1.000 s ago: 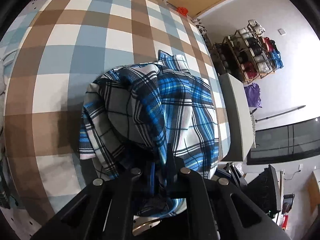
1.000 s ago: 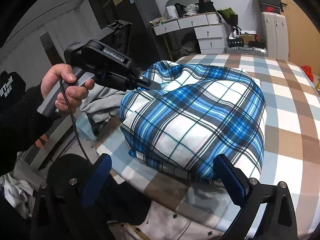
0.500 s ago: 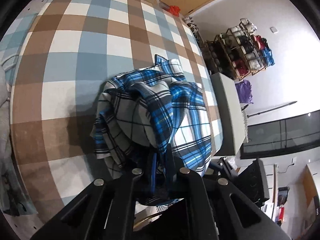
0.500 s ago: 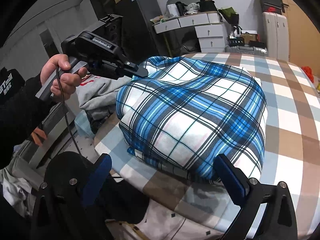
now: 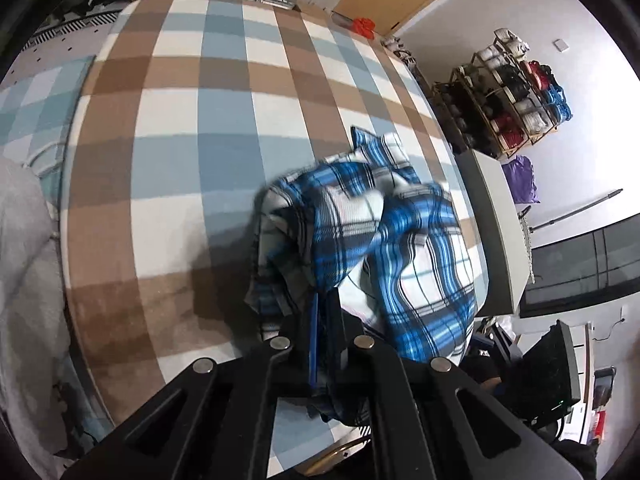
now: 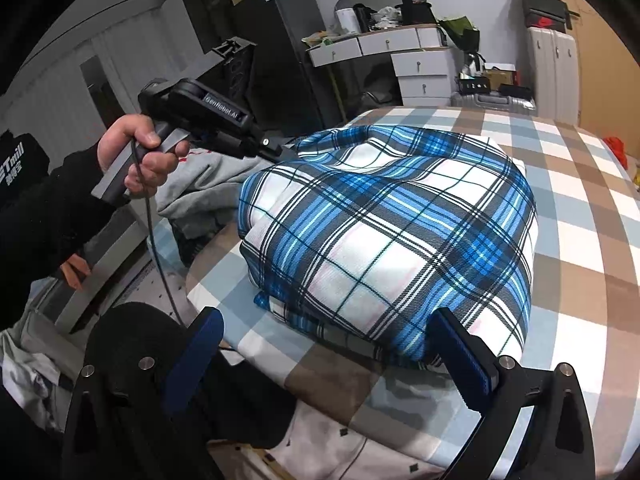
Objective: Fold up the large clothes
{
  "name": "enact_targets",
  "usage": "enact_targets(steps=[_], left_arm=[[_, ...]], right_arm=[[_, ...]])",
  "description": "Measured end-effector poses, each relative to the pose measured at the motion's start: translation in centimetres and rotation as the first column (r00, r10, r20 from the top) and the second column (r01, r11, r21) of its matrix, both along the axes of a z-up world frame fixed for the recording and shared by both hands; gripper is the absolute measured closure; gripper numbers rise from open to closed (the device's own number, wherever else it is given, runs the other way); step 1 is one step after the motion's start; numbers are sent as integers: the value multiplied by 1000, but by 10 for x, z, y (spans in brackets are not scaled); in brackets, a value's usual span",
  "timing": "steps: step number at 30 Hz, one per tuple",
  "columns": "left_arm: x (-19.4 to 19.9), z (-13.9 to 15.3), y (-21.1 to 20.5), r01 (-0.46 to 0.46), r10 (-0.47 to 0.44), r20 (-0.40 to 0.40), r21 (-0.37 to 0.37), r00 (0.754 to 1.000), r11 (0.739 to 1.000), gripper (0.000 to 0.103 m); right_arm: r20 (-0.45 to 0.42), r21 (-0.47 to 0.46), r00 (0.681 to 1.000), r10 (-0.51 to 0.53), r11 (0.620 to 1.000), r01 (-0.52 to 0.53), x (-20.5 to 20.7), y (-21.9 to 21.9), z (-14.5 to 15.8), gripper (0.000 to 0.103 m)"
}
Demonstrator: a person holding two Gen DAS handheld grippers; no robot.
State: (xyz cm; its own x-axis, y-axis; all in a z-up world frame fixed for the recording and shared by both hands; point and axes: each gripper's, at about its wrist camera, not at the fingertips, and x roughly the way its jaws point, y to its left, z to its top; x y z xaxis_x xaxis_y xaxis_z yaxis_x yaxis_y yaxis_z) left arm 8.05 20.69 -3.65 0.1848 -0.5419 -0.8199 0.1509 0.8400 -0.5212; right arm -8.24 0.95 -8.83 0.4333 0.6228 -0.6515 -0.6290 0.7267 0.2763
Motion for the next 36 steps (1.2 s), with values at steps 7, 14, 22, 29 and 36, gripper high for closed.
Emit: enact_targets(steps=[7,14,22,29,36], left_arm=[[0,19,34,-175,176,85,-18,981,984,103],[-32,55,-21,-60,72,193,-68,979,996,68],[11,46,-110,65,-59,183,-27,981,998,42],[21,-42,-85,-63,62,33,1,998,998,53],[4,-53,-46,-142,150,81,-99,985,985,79]], right_arm=[[-19,23,1000,-11,1000,11,2,-3,1,0],[6,205,1000,-25,978,23,-1,-25,26,0],[39,114,997,-73,991,68,18,-14,34,0],[-19,-128,999,45,991,-47,22,19,-4,0],[-160,85,979,127,990,-114,54,-17,17,0]])
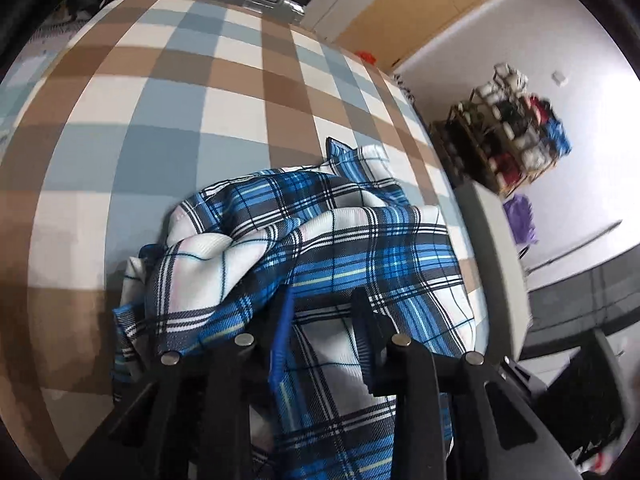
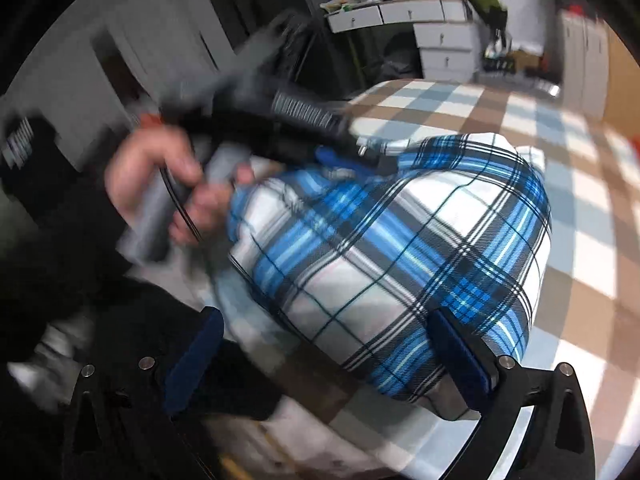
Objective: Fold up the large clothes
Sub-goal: 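Grasp the plaid shirt bundle with both grippers from opposite sides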
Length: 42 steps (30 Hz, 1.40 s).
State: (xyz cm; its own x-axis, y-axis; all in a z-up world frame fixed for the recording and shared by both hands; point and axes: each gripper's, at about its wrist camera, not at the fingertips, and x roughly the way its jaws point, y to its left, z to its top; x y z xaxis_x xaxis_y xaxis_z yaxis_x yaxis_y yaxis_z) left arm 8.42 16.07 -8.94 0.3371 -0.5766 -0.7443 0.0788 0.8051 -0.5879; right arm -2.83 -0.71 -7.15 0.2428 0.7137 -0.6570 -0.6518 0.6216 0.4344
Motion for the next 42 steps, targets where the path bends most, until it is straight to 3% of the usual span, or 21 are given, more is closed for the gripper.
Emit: enact_targets(steps=[2,5,7,9,10,12,13,15,18,19,20,22,24,27,31,34,36,38,42], left_arm=[[0,-2,3,-6,6,7,-17,1000,1000,79],[-5,4,1,0,-1,32,17,999,1000,79],[-10,13,-4,-14,12,38,53,999,998,79],[-18,28,-12,-43,38,47,127,998,991,78],[-24,35,-12,-38,31,58,125,998,991,77],[-39,49,-11,-38,29,87,95,996,995,63],[-50,60,-12,-41,33,104,84,994,996,49],[-67,73,-18,-27,21,154,34,988,999,47],[-78,77,-32,18,-16,164,-12,986,1000,46],[-79,71,-36,27,-25,157,-15,987,1000,45],[-79,61,-40,4,-9,140,39,990,999,45],[-73,35,-39,-20,12,89,86,996,996,46],[-71,15,-32,-56,52,55,65,997,996,48],[-76,6,-31,-69,62,87,82,994,994,52],[-78,5,-37,-42,26,110,139,994,989,54],[-81,10,-28,-56,47,117,79,992,995,54],[-89,24,-22,-76,70,120,43,990,996,54],[-101,42,-20,-60,53,194,27,980,998,54],[-118,51,-32,7,-25,252,73,967,997,54]], right_arm=[[3,59,998,-66,996,65,20,-20,13,0],[-16,70,979,-204,976,204,68,-47,21,0],[-128,47,957,-260,962,268,95,-56,9,0],[-238,75,938,-251,958,276,102,-57,-5,0],[-254,100,940,-228,961,260,98,-55,-7,0],[-237,108,952,-193,969,223,82,-49,-8,0],[-209,95,960,-188,973,212,71,-44,-7,0],[-139,80,978,-158,982,170,49,-33,-1,0],[-80,111,988,-136,983,144,34,-24,12,0],[-84,139,987,-137,979,148,38,-21,15,0],[-92,152,984,-153,974,166,41,-19,15,0],[-108,97,975,-194,974,205,50,-13,7,0],[-19,-127,962,-274,955,269,53,2,-11,0],[51,-318,956,-290,902,291,49,16,-42,0],[-108,-240,945,-308,931,275,55,-5,-61,0],[-165,-188,937,-308,942,277,58,-16,-64,0],[-116,-166,940,-322,939,301,50,-20,-50,0],[-40,-126,939,-342,934,335,43,-27,-33,0],[147,17,928,-343,939,344,13,-33,10,0]])
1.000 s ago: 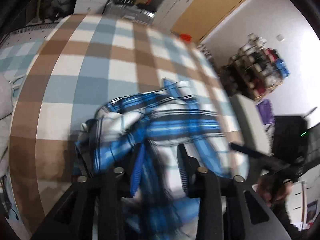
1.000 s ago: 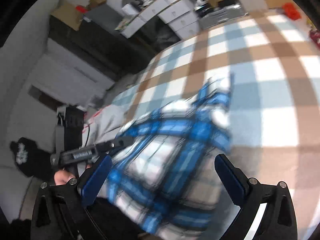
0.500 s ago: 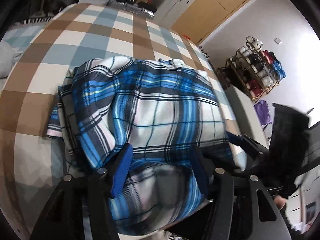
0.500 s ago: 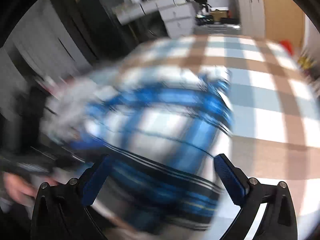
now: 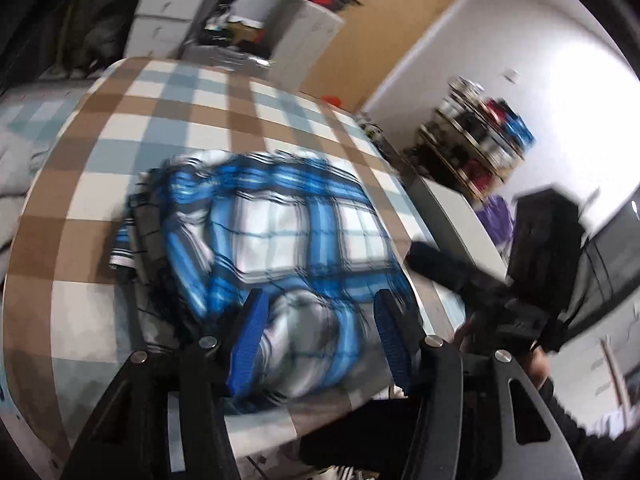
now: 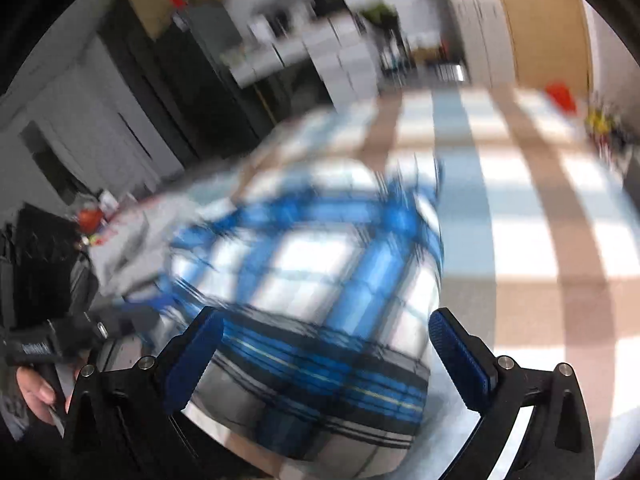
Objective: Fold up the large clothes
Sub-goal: 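Grasp the plaid shirt bundle with both grippers from opposite sides, then lift the shirt bundle off the bed with both grippers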
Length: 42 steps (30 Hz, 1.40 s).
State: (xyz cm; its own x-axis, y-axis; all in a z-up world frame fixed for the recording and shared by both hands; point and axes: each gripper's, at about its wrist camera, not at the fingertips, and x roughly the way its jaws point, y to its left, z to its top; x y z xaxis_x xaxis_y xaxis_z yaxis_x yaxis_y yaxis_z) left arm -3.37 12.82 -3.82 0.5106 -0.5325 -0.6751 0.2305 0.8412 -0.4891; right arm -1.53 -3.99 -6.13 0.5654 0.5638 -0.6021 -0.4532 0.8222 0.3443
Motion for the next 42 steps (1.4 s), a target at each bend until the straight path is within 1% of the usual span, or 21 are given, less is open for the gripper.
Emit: enact_targets(steps=[2,4,6,7,9,12,15,17,19,21,23,24,27,30,32,34,35,38,39,40,42], left_arm=[[3,-11,-3,-1,2,-19,54,1000,999,54],[6,-30,1,-21,24,-62,57,998,998,54],[11,-46,7,-30,34,-118,35,992,999,54],[12,-50,9,-25,28,-138,20,990,999,54],[10,-47,11,-30,31,-141,13,990,999,54],[5,-44,7,-20,26,-118,56,993,998,55],[4,-40,7,-30,37,-107,64,994,998,56],[3,-35,11,-52,55,-99,31,994,998,56],[-1,-20,16,-61,61,-73,1,995,998,55],[-1,-2,17,-100,100,-33,11,994,995,52],[-5,24,12,-152,148,57,78,987,985,23],[-7,42,4,-197,179,143,123,973,973,19],[-9,66,-20,-259,190,294,214,937,942,19],[-6,59,-35,-311,192,364,303,911,901,19],[1,45,-36,-292,179,335,326,925,899,19],[17,28,-34,-222,145,246,324,958,920,19],[23,22,-31,-207,138,227,318,964,925,19],[42,7,-26,-189,137,160,381,978,905,19],[52,-4,-20,-186,159,99,398,982,898,19],[58,-12,-11,-171,163,53,367,985,914,19],[60,-15,1,-184,191,5,293,982,938,19]], right_arm=[[29,47,997,73,996,-74,-1,10,6,0],[-7,47,988,154,987,-153,-5,20,-1,0],[-82,-85,987,139,986,-145,-2,34,-23,0],[-94,-134,986,140,979,-152,-2,40,-32,0],[-58,-240,985,161,956,-171,-9,51,-38,0],[-30,-339,987,161,927,-161,-17,61,-48,0],[-7,-389,986,165,908,-155,-21,67,-51,0],[0,-336,986,167,929,-157,-22,62,-44,0],[7,-201,990,144,970,-139,-12,43,-30,0],[51,-25,997,54,998,-52,-9,16,-8,0],[99,82,994,-41,996,33,-7,-1,10,0],[121,114,990,-71,992,57,-8,-6,16,0],[187,99,969,-160,985,144,-10,-10,27,0],[196,-1,965,-173,984,177,-4,0,22,0],[178,-41,972,-156,985,166,0,5,17,0],[152,-85,977,-150,983,164,1,8,9,0],[127,-96,983,-134,984,147,3,8,4,0],[59,-144,993,-104,983,112,8,14,-11,0],[36,-171,994,-100,980,104,10,17,-17,0],[5,-195,996,-94,976,93,12,20,-23,0],[-58,-227,994,-89,971,74,19,22,-38,0]])
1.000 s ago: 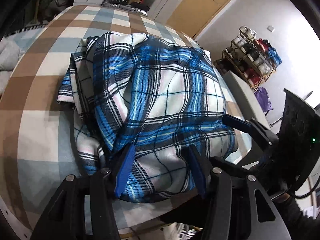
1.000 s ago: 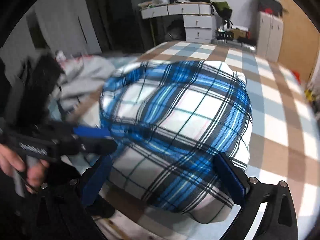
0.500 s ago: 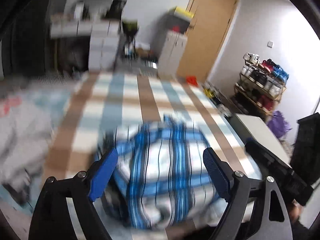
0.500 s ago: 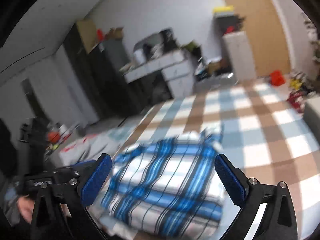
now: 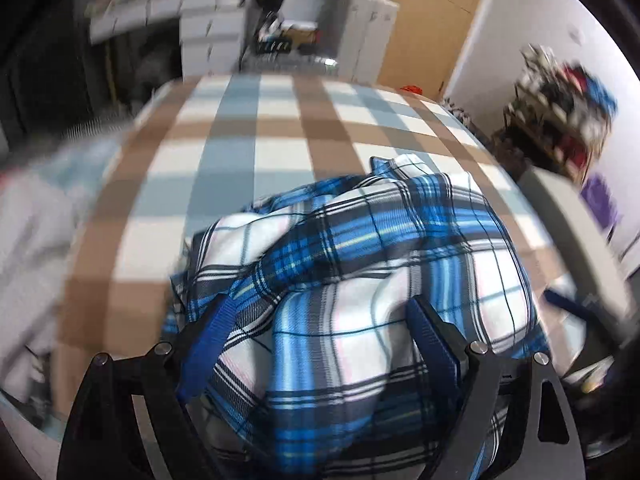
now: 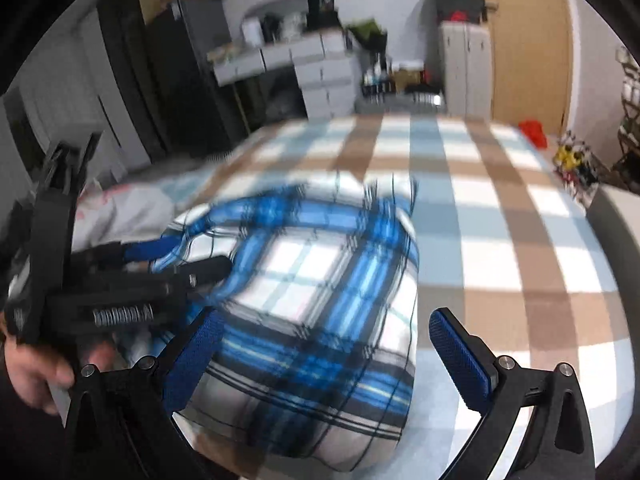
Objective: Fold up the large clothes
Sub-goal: 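Lift the shirt bundle off the bed with both grippers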
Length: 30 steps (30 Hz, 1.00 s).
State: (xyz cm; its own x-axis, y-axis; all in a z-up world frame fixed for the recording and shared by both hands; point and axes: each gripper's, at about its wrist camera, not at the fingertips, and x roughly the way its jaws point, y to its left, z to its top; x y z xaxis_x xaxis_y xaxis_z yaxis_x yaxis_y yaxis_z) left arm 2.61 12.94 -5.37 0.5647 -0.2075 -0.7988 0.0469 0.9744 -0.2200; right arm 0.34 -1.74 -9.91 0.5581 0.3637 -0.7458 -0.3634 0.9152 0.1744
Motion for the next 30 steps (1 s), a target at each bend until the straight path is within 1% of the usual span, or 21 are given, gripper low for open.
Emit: enact_targets(steps=[1,2,4,6,8,11,13,14,15,17,18,20,21,22,24,25,26,27,28,29,30], left_arm=[[0,0,3,-2,2,2,-8,1000,1000,19],[1,-2,4,1,-1,-11,7,1000,1000,18],[3,-10,4,11,-11,-54,3,998,1000,17],[4,-14,6,2,-4,-74,-39,997,999,17],[3,-13,8,-8,2,-77,-78,997,997,17],[-15,6,13,-40,34,-41,-145,999,989,17],[-39,23,20,-54,60,30,-171,998,984,17],[-49,30,23,-71,81,51,-176,995,982,17],[-61,35,28,-101,111,48,-184,993,978,17],[-71,35,33,-130,130,-14,-216,991,968,16],[-74,32,35,-120,108,-59,-250,992,961,16],[-82,24,36,-107,73,-120,-310,990,945,16],[-80,21,37,-108,68,-135,-313,988,944,16],[-82,16,38,-121,79,-152,-294,985,948,16],[-79,9,43,-144,97,-173,-279,980,949,16],[-77,3,46,-166,110,-205,-282,973,945,16],[-76,-3,50,-196,120,-247,-310,961,930,16],[-76,-11,54,-224,121,-292,-351,949,909,16],[-76,-17,57,-243,108,-320,-418,941,876,16],[-77,-17,59,-250,105,-324,-448,940,858,16],[-76,-21,61,-261,96,-338,-486,936,834,16]], right_arm=[[-38,-13,999,1,1000,-2,4,1,-8,0],[-79,-13,997,9,1000,-10,8,1,-16,0],[-127,29,992,17,1000,-14,13,-4,-24,0],[-158,59,987,26,998,-17,16,-8,-28,0],[-163,72,986,30,997,-18,15,-9,-27,0],[-130,97,991,19,995,-6,10,-17,-17,0],[-102,167,995,13,986,4,6,-29,-7,0],[-91,211,996,3,977,16,4,-36,0,0],[-86,255,996,-3,967,25,3,-44,4,0],[-99,358,995,-2,933,37,4,-58,8,0],[-118,401,993,0,915,47,6,-64,7,0],[-176,445,984,20,894,62,14,-68,0,0],[-212,464,977,34,883,70,19,-68,-5,0],[-239,476,970,45,876,76,24,-68,-10,0],[-303,497,950,76,863,89,33,-67,-22,0],[-312,499,946,83,862,89,36,-68,-24,0],[-322,495,942,92,865,85,40,-67,-28,0],[-330,487,939,95,869,84,43,-65,-31,0],[-335,488,937,99,869,82,45,-65,-34,0],[-344,492,932,109,867,80,47,-63,-37,0],[-364,506,923,127,859,82,50,-61,-41,0]])
